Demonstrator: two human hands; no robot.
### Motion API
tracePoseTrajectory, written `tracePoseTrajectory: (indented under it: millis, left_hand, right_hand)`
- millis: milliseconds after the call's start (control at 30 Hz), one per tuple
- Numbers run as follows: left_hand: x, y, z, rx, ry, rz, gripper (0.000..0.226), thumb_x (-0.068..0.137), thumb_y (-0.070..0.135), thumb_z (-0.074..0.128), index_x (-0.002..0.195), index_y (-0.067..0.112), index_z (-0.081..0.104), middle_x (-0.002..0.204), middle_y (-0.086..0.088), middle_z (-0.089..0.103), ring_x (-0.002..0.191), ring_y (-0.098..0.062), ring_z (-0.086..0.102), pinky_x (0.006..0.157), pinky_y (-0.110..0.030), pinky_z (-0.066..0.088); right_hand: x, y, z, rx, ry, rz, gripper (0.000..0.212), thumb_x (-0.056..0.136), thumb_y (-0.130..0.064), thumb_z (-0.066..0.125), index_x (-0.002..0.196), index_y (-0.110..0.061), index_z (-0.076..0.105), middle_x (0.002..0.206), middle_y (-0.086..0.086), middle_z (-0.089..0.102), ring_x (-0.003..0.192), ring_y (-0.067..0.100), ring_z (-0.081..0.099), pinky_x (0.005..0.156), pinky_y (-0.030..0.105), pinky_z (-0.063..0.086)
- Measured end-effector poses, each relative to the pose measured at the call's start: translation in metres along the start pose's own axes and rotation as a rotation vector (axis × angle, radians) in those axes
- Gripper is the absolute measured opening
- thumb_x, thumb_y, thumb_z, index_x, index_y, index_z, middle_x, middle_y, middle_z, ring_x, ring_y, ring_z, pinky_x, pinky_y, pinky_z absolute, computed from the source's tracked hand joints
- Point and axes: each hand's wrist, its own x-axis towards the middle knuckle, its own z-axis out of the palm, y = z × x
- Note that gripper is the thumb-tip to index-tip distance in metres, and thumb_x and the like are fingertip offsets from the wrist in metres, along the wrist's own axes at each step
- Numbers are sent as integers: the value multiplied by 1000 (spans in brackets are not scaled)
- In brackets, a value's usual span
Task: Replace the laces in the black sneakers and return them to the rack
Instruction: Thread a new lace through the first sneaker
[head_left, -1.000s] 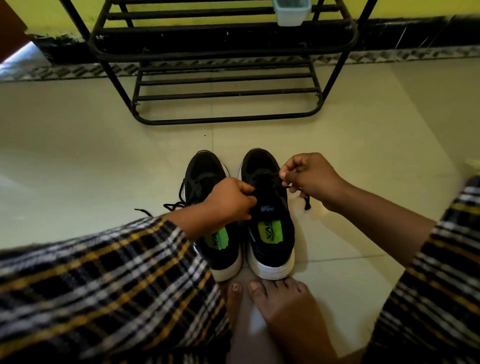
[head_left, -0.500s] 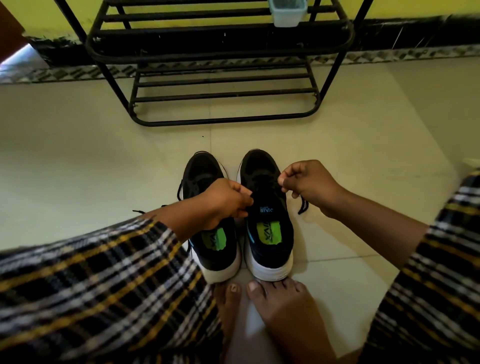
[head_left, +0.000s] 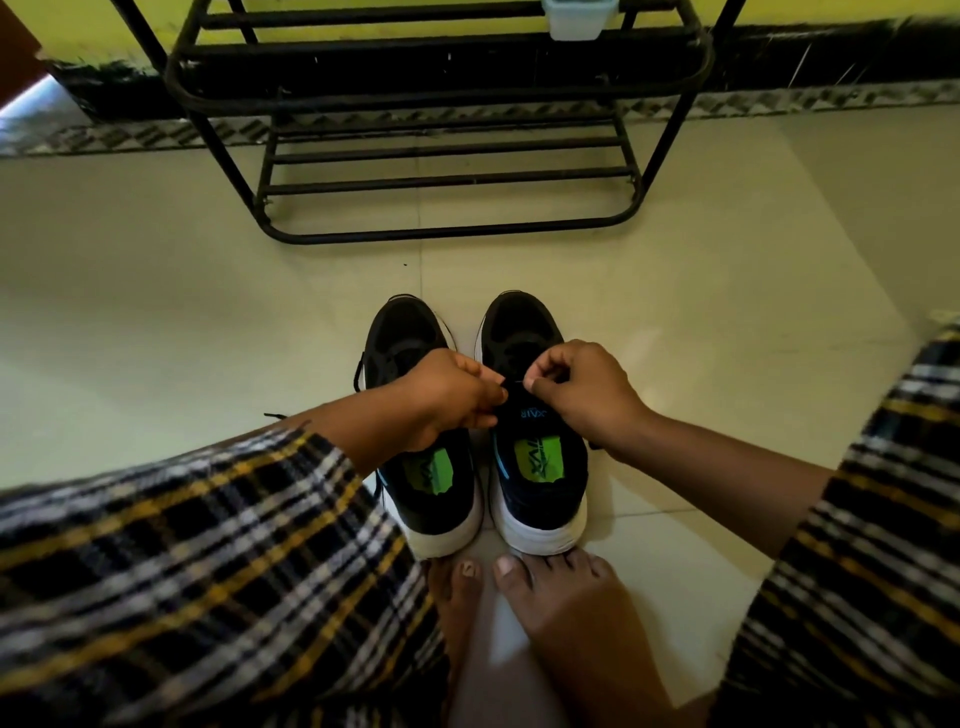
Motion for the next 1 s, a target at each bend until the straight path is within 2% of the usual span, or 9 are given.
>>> tracePoseTrajectory:
  millis: [167, 267, 433, 533, 667, 867, 933, 1000]
  left_hand:
    - [0, -1, 0, -2, 8, 4, 7, 87, -2, 60, 91, 3, 63, 88, -9, 62, 79, -15, 61, 59, -18, 56]
    - [0, -2, 0, 0, 12, 6, 9, 87, -1, 61, 95, 2, 64, 93, -12, 63, 82, -16, 62, 62, -19, 56]
    - [-1, -1, 0, 24, 18, 12, 12, 86, 2, 63, 98, 0, 65, 95, -12, 66, 83, -17, 64, 65, -21, 56]
    - [-2, -1, 1, 24, 19, 16, 8, 86, 2, 64, 94, 1, 65, 93, -11, 66, 83, -17, 64, 64, -20, 56]
    - [-2, 0, 1, 21, 15, 17, 7, 85, 2, 65, 92, 2, 65, 90, -10, 66, 80, -16, 64, 63, -19, 56]
    - [-3, 0, 2, 37, 5, 34, 14, 86, 5, 66, 98, -1, 65, 89, -9, 66, 80, -16, 63, 70, -22, 56]
    - [-4, 0, 3, 89, 6, 66, 16, 86, 6, 66, 99, -2, 64, 85, -10, 64, 78, -18, 62, 73, -26, 56]
    - [-4, 0, 4, 224, 35, 151, 15, 87, 11, 66, 95, -2, 65, 79, -11, 64, 74, -23, 61, 78, -35, 56]
  right_hand:
    - [1, 0, 0, -11, -15, 0, 11, 85, -10, 64, 76, -15, 67, 76, -1, 62, 80, 17, 61, 75, 29, 48]
    - [0, -2, -1, -84, -21, -44, 9, 87, -11, 63, 80, -11, 69, 72, -8, 56, 79, 16, 58, 73, 28, 47]
    - [3, -2, -1, -259, -34, -111, 9, 88, -13, 60, 83, -13, 68, 92, -2, 49, 85, 16, 54, 75, 28, 43]
    - [2, -2, -1, -303, -63, -130, 10, 89, -12, 58, 84, -14, 67, 94, -2, 46, 87, 16, 53, 72, 25, 38]
    - [0, -2, 1, -276, -27, -110, 9, 89, -16, 60, 86, -13, 68, 96, -1, 47, 87, 15, 52, 73, 25, 39]
    - [1, -1, 3, -223, -11, -94, 8, 88, -18, 63, 84, -13, 68, 94, -1, 48, 85, 12, 49, 74, 26, 39]
    - [1, -1, 3, -226, -7, -93, 8, 88, -18, 63, 84, -14, 68, 93, -2, 48, 84, 13, 49, 73, 26, 39]
    - [1, 0, 3, -238, -2, -98, 8, 88, -18, 63, 85, -13, 68, 93, -2, 48, 85, 15, 51, 72, 26, 39]
